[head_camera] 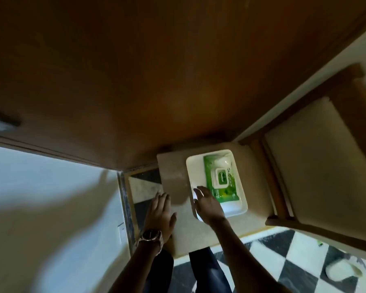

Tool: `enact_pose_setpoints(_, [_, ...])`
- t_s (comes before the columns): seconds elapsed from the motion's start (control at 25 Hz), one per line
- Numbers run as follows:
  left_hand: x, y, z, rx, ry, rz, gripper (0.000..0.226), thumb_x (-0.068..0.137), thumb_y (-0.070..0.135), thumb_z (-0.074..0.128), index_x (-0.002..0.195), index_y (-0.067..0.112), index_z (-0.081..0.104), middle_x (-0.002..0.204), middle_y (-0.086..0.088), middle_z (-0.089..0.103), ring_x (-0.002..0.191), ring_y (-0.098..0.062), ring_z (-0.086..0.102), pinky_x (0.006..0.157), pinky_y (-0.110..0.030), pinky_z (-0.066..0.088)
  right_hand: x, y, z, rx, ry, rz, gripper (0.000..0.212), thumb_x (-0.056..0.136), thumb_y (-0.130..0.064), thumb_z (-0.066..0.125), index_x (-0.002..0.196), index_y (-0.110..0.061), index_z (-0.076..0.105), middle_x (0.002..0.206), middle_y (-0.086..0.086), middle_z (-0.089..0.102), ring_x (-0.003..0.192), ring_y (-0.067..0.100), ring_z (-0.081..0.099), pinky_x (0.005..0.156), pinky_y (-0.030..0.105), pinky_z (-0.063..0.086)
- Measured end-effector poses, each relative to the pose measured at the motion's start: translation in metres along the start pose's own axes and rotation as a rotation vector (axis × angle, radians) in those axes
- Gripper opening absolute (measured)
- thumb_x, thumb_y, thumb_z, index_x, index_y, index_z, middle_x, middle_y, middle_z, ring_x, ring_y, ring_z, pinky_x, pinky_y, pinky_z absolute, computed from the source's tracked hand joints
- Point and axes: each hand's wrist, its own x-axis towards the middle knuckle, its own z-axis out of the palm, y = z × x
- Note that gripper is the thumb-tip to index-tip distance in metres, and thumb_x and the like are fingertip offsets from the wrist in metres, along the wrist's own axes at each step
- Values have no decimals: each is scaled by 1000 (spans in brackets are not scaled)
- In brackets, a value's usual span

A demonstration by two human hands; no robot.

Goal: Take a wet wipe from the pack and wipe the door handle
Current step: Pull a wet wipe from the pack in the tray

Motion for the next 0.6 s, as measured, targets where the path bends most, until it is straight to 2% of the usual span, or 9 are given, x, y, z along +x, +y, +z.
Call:
enact_pose_setpoints(0.08, [24, 0, 35, -12, -76, 17, 65, 116, 46, 34, 167, 10, 18, 175, -8, 17, 163, -27, 3, 136, -43, 13, 23, 29, 31, 60, 16, 78, 52, 101, -18, 45, 148, -1, 33, 154, 22, 37, 145, 32, 31, 115, 42, 37])
enact_pose_setpoints(0.16, [35, -2, 41, -28, -31, 21, 66, 114, 50, 33, 161, 3, 33, 168, -15, 33, 161, -34, 20, 132, -49, 27, 33, 44, 35, 33, 113, 132, 53, 101, -17, 46, 148, 3, 32, 155, 25, 35, 147, 34, 29, 119, 44, 32])
enact_pose_setpoints(0.24, [47, 2, 54, -53, 5, 67, 71, 106, 49, 30, 146, -5, 54, 151, -23, 55, 148, -43, 44, 119, -58, 45, 38, 61, 50, 20, 230, 190, 50, 98, -9, 52, 143, 7, 38, 151, 29, 39, 143, 39, 35, 116, 49, 36])
enact_pose_setpoints(0.36, [59, 1, 63, 56, 22, 156, 62, 103, 43, 42, 134, -6, 65, 136, -22, 67, 136, -42, 58, 106, -57, 56, 41, 85, 46, 30, 327, 305, 56, 90, 6, 58, 143, 5, 41, 149, 30, 41, 140, 44, 37, 110, 55, 39])
enact_pose_setpoints(0.44, [67, 3, 66, 123, -10, 221, 53, 99, 37, 69, 132, -4, 67, 135, -19, 68, 135, -39, 59, 106, -53, 57, 49, 100, 38, 55, 279, 316, 59, 86, 4, 64, 142, 2, 44, 144, 29, 48, 134, 47, 44, 103, 59, 48])
enact_pose_setpoints(0.48, [72, 6, 67, 128, -36, 240, 57, 93, 34, 81, 134, -3, 66, 138, -18, 67, 138, -39, 57, 108, -53, 55, 53, 105, 33, 28, 238, 297, 60, 86, 1, 66, 142, 0, 45, 142, 29, 50, 129, 48, 48, 97, 59, 53])
enact_pose_setpoints(0.52, [77, 8, 69, 123, -73, 239, 63, 93, 32, 83, 139, -3, 61, 143, -19, 63, 144, -39, 51, 113, -53, 52, 59, 109, 29, -19, 197, 279, 60, 86, -1, 66, 142, -2, 45, 140, 29, 51, 123, 48, 51, 90, 56, 57])
enact_pose_setpoints(0.6, [84, 12, 74, 88, -137, 220, 66, 106, 35, 67, 156, -1, 42, 162, -19, 43, 158, -36, 28, 127, -53, 35, 71, 113, 22, -92, 143, 261, 57, 87, -5, 64, 141, -4, 45, 136, 28, 51, 113, 46, 57, 80, 52, 60])
